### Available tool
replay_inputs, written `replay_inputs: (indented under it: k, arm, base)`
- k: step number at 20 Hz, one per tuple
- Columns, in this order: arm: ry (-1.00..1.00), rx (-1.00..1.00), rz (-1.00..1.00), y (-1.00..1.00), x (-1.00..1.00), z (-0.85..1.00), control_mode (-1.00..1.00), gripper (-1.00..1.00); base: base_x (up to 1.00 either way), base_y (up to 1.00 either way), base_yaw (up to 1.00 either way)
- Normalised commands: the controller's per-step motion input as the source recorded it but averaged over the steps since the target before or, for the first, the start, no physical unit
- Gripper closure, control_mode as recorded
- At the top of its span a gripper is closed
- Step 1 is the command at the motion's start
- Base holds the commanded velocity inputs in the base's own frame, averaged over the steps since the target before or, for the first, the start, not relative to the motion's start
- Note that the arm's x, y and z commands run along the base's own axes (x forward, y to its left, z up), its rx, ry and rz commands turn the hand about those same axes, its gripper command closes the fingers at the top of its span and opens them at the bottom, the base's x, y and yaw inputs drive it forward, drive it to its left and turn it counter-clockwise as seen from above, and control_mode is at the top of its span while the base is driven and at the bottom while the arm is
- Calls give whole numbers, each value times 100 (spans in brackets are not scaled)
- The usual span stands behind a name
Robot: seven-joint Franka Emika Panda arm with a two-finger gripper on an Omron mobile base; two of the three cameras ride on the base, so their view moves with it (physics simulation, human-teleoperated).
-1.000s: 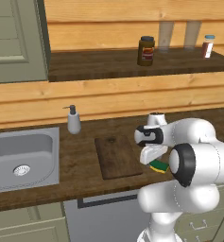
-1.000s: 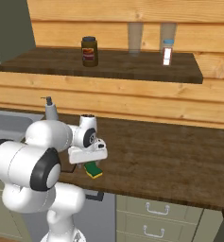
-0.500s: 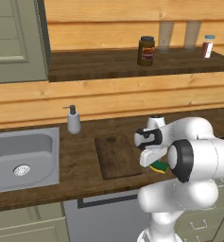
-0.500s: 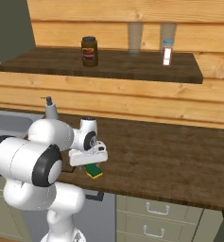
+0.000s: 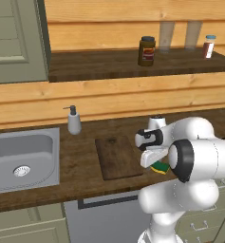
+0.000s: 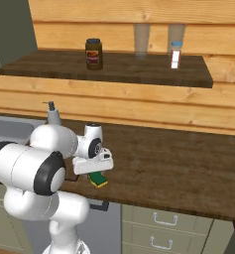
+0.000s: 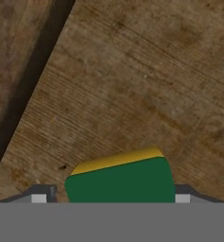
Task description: Pick up the sponge from the counter and clean the cutting board by briefly scrubbing or pressing down on the cutting board. Once finished, release the sponge.
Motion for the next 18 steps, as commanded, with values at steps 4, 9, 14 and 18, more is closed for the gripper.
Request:
replay_inputs:
  k: [4,9,14,18]
  arm:
    - [0,0,0,0,0,0,-100,100]
    - [2,0,0,0,0,0,-100,100]
    - [2,0,-1,10,0,30,-100,100]
    - [-4,1,-5,66,22,54,-100,100]
  base:
    - [0,0,0]
    - [0,0,0]
    - [0,0,0]
    - [0,0,0]
